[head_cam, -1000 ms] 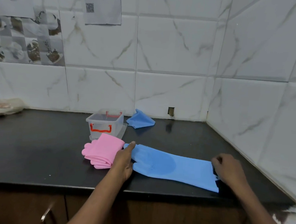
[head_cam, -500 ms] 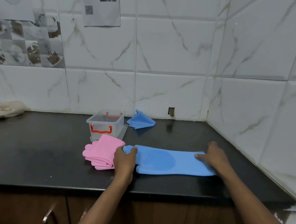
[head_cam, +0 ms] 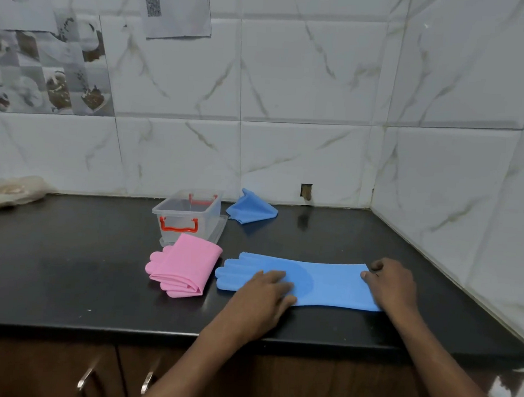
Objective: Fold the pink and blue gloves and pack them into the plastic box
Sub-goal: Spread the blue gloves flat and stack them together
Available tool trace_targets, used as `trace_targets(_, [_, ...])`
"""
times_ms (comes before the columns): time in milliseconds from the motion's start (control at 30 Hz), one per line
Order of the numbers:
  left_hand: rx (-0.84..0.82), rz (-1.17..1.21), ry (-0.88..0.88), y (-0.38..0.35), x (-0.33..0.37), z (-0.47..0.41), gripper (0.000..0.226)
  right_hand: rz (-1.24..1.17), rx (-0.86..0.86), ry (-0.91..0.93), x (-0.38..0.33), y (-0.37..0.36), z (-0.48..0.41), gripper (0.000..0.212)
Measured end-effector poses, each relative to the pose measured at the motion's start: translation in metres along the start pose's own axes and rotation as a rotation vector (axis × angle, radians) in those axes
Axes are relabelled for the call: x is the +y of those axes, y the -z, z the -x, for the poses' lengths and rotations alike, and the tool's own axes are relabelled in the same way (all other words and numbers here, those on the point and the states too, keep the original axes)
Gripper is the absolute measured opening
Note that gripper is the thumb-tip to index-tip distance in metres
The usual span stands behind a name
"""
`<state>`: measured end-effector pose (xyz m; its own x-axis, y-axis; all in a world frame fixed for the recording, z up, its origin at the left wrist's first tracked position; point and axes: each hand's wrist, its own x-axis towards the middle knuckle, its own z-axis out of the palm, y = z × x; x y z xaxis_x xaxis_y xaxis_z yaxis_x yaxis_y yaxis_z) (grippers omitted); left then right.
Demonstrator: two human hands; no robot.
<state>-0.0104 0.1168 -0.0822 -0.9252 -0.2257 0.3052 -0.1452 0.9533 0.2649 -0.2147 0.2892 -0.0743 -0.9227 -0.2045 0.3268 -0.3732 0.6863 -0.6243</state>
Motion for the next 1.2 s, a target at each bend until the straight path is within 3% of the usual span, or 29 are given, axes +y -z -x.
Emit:
trace_targets(67, [-0.066, -0.119, 0.051, -0.005, -0.003, -0.002, 0.065, 0.006, -0.02, 0.008, -0.003, 0.0, -0.001, 0.02])
trace_targets(200, [-0.055, -0.116, 0.257, -0.009, -0.01, -0.004, 0.094, 0.106, -0.02, 0.005, -0.009, -0.001, -0.001, 0.017])
trace_targets(400, [-0.21, -0.136, 0.333, -0.005, -0.014, -0.013, 0.083, 0.286, 0.04, 0.081, -0.011, 0.001, 0.009, 0.015])
trace_targets(467, [-0.131, -0.123, 0.316, 0.007, -0.02, -0.022, 0.073, 0.333, 0.163, 0.233, -0.012, 0.002, 0.013, 0.008])
trace_targets(533, [-0.021, -0.126, 0.269, 0.021, -0.029, -0.036, 0.061, 0.217, 0.259, 0.449, -0.017, 0.001, 0.013, 0.022])
trace_targets(567, [-0.014, -0.117, 0.225, 0.025, -0.033, -0.043, 0.057, 0.153, 0.231, 0.547, -0.021, 0.0, 0.012, 0.026])
trace_targets(633, [-0.084, -0.097, 0.116, 0.026, -0.037, -0.054, 0.055, 0.103, -0.039, 0.621, -0.031, -0.003, 0.013, 0.04])
trace_targets(700, [-0.193, -0.118, 0.05, 0.016, -0.038, -0.059, 0.057, 0.201, -0.371, 0.588, -0.032, -0.012, 0.013, 0.06])
trace_targets(767, [-0.278, -0.15, 0.052, 0.004, -0.042, -0.058, 0.064, 0.351, -0.574, 0.529, -0.025, -0.022, 0.012, 0.07])
trace_targets(967, [-0.307, -0.181, 0.049, -0.006, -0.051, -0.06, 0.083, 0.456, -0.65, 0.494, -0.018, -0.028, 0.009, 0.075])
trace_targets(1200, [-0.142, -0.036, -0.039, -0.001, -0.046, -0.053, 0.06, 0.558, -0.786, 0.466, -0.053, -0.008, -0.015, 0.085])
